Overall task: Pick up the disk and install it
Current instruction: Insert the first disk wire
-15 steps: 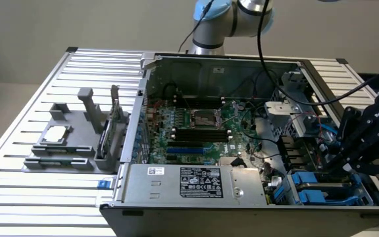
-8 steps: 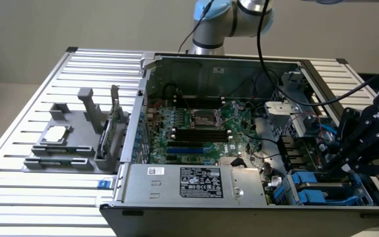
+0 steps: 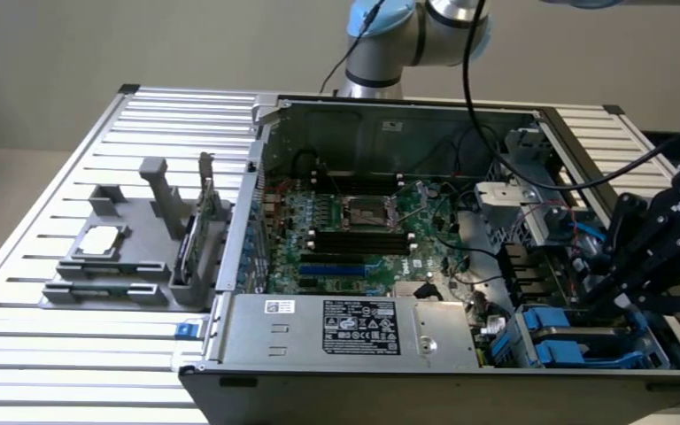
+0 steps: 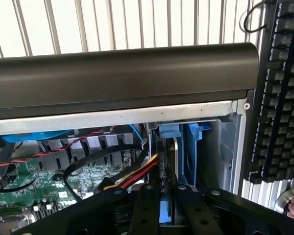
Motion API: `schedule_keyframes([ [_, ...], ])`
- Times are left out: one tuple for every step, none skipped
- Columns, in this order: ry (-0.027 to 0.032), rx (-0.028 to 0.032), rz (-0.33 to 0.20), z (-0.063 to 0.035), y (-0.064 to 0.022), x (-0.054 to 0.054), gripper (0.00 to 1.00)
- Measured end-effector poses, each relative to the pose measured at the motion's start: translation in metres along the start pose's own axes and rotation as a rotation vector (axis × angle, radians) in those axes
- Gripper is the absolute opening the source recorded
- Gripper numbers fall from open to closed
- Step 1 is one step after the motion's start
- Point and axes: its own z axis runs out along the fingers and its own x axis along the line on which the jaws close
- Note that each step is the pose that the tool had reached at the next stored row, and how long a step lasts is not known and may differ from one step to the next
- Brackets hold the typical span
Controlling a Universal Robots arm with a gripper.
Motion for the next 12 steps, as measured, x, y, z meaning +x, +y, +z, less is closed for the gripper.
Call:
schedule_keyframes([
  [-0.0001, 0.0002, 0.0, -0.0001, 0.0002, 0.0001, 0.16],
  [-0.0002, 0.0003, 0.0, 0.0, 0.0005, 0.0002, 0.16],
  [-0.0004, 0.0007, 0.0, 0.0, 0.0006, 0.0002, 0.16],
  [-0.0006, 0.001, 0.0, 0.0002, 0.0007, 0.0002, 0.16],
  [-0.0006, 0.0012, 0.0, 0.0004, 0.0008, 0.0003, 0.16],
  [-0.0005, 0.0015, 0.0, 0.0008, 0.0009, 0.0003, 0.16],
  [-0.0007, 0.0018, 0.0, 0.0011, 0.001, 0.0004, 0.16],
  [-0.0006, 0.0021, 0.0, 0.0016, 0.0011, 0.0005, 0.16],
  [-0.001, 0.0026, 0.0, 0.0019, 0.0012, 0.0005, 0.16],
  [-0.0014, 0.0031, 0.0, 0.0022, 0.0013, 0.0005, 0.16],
  [-0.0018, 0.0035, 0.0, 0.0024, 0.0014, 0.0005, 0.16],
  [-0.0021, 0.0039, 0.0, 0.0027, 0.0014, 0.0005, 0.16],
])
